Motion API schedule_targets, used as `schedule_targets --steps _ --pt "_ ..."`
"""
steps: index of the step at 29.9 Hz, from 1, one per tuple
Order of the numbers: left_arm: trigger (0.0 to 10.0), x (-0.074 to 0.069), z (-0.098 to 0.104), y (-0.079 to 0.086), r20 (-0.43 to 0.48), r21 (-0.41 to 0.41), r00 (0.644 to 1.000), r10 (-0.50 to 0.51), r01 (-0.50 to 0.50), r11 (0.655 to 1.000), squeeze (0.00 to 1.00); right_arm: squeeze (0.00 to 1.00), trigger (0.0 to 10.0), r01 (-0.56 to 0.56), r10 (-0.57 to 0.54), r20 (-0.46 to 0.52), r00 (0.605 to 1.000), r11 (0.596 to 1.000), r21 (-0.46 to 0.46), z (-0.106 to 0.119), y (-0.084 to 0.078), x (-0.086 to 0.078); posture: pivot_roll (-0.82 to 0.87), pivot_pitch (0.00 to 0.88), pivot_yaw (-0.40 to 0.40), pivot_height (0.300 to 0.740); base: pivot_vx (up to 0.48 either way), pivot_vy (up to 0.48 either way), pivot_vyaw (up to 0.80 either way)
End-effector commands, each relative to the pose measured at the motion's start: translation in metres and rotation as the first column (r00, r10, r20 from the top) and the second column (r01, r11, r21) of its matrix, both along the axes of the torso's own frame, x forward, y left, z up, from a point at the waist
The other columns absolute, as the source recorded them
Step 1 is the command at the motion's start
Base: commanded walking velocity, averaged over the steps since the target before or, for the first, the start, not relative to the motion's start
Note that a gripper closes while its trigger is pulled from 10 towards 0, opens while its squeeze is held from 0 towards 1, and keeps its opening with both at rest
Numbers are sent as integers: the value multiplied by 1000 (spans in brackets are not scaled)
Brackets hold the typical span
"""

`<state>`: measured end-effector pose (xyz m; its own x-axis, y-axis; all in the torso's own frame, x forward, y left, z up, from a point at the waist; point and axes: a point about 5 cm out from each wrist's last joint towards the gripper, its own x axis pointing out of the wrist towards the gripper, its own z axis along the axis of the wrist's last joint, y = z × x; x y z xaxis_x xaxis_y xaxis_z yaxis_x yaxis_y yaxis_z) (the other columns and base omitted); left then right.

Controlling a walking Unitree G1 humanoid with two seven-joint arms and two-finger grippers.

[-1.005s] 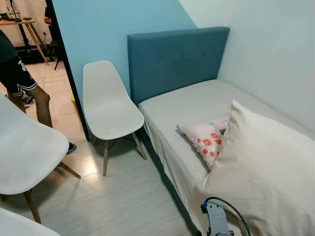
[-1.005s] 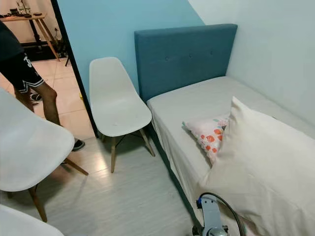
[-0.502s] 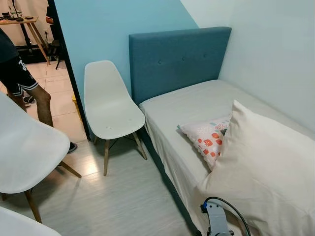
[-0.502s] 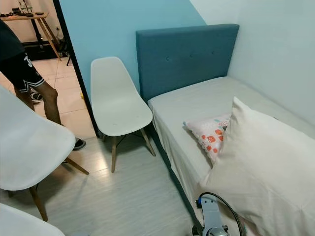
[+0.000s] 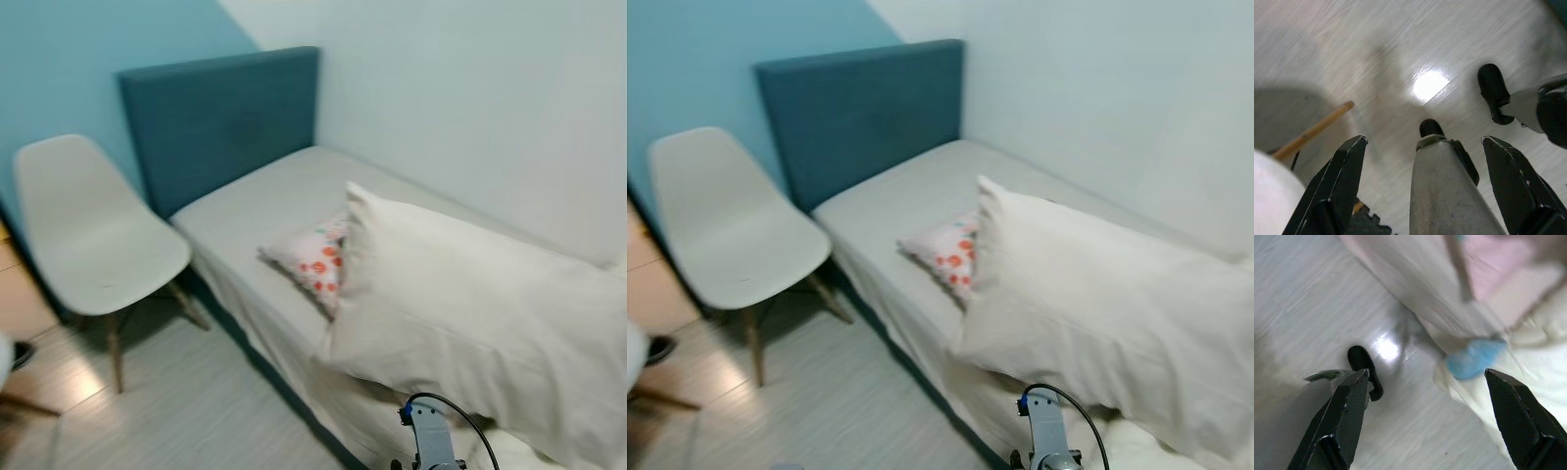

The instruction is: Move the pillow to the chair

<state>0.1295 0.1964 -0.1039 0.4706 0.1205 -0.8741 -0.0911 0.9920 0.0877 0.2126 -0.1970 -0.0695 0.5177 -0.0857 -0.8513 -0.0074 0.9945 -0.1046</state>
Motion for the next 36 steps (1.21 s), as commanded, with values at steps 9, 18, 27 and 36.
schedule_targets --steps 9,18,27,36 --pt "10000 -6 -1 7 -8 5 1000 17 -17 1000 0 0 10000 105 -107 49 993 993 49 3 -1 5 -119 0 -32 740 0 0 -717" --pt "10000 -3 0 7 5 19 1000 -6 6 1000 0 0 10000 401 -551 259 793 793 459 38 -54 34 -126 0 -25 740 67 0 -729" --pt "10000 10 5 11 21 23 999 -33 33 999 0 0 10000 151 -794 377 477 496 855 113 -79 93 -141 0 -14 740 384 0 -83" --pt "10000 8 4 11 16 21 999 -38 37 999 0 0 10000 162 -722 415 554 582 797 126 -71 110 -150 0 -23 740 350 0 0"
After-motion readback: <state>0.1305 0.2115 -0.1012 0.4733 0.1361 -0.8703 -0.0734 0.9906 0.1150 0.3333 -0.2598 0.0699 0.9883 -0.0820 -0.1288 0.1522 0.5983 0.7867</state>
